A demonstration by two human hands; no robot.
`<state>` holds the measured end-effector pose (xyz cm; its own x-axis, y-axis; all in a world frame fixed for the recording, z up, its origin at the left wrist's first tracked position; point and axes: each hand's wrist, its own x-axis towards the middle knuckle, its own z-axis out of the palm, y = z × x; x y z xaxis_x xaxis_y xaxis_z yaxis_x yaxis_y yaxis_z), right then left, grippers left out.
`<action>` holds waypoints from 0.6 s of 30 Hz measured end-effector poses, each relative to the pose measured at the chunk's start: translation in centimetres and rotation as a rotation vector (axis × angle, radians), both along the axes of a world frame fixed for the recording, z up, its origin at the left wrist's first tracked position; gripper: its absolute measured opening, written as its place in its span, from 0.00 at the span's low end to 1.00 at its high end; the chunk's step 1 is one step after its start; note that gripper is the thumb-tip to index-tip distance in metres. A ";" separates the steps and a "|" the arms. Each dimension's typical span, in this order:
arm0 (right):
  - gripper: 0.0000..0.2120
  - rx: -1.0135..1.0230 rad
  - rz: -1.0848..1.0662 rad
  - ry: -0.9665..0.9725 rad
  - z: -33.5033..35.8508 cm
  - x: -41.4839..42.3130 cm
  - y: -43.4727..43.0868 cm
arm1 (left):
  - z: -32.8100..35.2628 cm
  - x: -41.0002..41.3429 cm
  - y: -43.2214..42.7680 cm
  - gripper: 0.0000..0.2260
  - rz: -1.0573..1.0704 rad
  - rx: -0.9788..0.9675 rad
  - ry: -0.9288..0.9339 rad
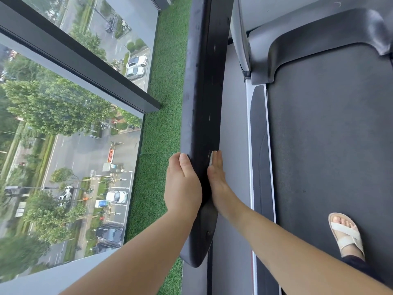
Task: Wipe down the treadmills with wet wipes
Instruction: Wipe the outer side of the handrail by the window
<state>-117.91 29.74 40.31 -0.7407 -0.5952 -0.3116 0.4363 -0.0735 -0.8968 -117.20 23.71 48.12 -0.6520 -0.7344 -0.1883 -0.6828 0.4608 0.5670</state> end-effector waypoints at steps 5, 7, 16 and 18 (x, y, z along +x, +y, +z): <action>0.30 -0.088 0.003 0.251 0.7 1.8 0.2 | 0.1 0.1 0.0 0.17 -0.015 0.002 0.001; 0.28 -0.056 0.022 0.270 -0.2 1.3 0.3 | 0.1 0.0 0.0 0.18 -0.007 0.005 0.001; 0.34 -0.121 -0.032 0.192 0.9 1.3 -0.2 | 0.0 0.0 -0.1 0.17 -0.015 0.000 -0.003; 0.33 -0.144 -0.039 0.143 0.7 0.9 -0.1 | 0.1 0.0 0.0 0.17 -0.010 0.000 0.000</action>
